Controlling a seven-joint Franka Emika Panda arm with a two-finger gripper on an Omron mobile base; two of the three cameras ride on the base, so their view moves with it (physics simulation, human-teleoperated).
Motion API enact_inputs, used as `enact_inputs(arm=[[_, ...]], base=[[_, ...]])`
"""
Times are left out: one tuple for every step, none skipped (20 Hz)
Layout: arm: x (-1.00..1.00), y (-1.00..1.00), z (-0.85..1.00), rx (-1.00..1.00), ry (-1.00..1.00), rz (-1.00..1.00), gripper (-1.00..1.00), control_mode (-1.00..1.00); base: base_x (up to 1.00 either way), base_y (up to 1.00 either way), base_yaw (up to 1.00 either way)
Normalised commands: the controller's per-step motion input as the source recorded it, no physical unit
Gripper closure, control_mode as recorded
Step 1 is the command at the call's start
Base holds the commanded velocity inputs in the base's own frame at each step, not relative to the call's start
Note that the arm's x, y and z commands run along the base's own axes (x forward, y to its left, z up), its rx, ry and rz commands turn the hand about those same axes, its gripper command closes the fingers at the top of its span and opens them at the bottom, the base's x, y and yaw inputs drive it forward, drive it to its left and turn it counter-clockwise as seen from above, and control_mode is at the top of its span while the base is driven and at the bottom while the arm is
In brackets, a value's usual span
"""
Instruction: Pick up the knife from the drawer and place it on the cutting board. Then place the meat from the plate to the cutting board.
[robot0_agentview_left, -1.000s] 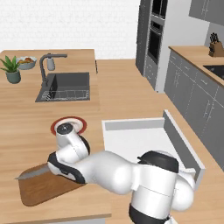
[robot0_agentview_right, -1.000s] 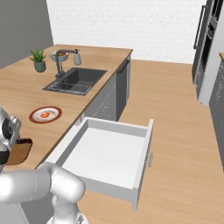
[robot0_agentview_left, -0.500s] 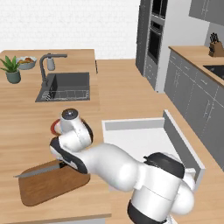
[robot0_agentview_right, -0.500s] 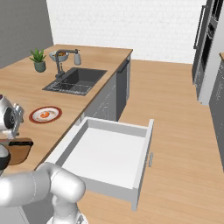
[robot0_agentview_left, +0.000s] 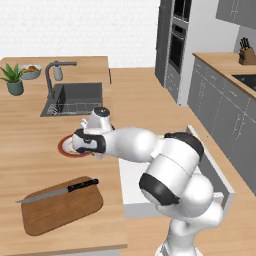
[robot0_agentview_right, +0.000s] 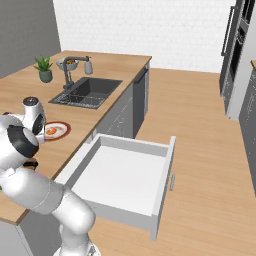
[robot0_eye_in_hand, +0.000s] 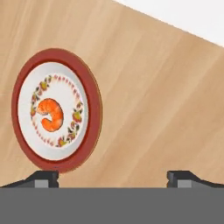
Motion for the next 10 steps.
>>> enact_inputs(arm=[[0.46, -0.19, 0.00, 0.00, 0.00, 0.81, -1.00, -1.00], [0.41, -0.16, 0.00, 0.00, 0.00, 0.83, -1.00, -1.00], [0.37, -0.13, 0.00, -0.01, 0.00, 0.83, -1.00, -1.00], [0.40, -0.06, 0.00, 0.00, 0.00, 0.81, -1.00, -1.00], [0.38, 0.00, 0.00, -0.01, 0.00, 0.77, -1.00, -1.00], [0.31, 0.01, 0.00, -0.08, 0.00, 0.66, -1.00, -1.00], [0.17, 0.15, 0.00, -0.17, -0.01, 0.56, -1.00, -1.00], [0.00, 0.13, 0.00, -0.26, 0.00, 0.39, -1.00, -1.00], [-0.13, 0.06, -0.04, -0.31, 0.00, 0.20, -1.00, -1.00], [0.00, 0.21, 0.00, -0.25, 0.00, 0.04, -1.00, -1.00]], base=[[0.00, 0.00, 0.00], [0.00, 0.00, 0.00], [0.00, 0.00, 0.00], [0.00, 0.00, 0.00], [0.00, 0.00, 0.00], [0.00, 0.00, 0.00], [0.00, 0.00, 0.00], [0.00, 0.00, 0.00], [0.00, 0.00, 0.00], [0.00, 0.00, 0.00]])
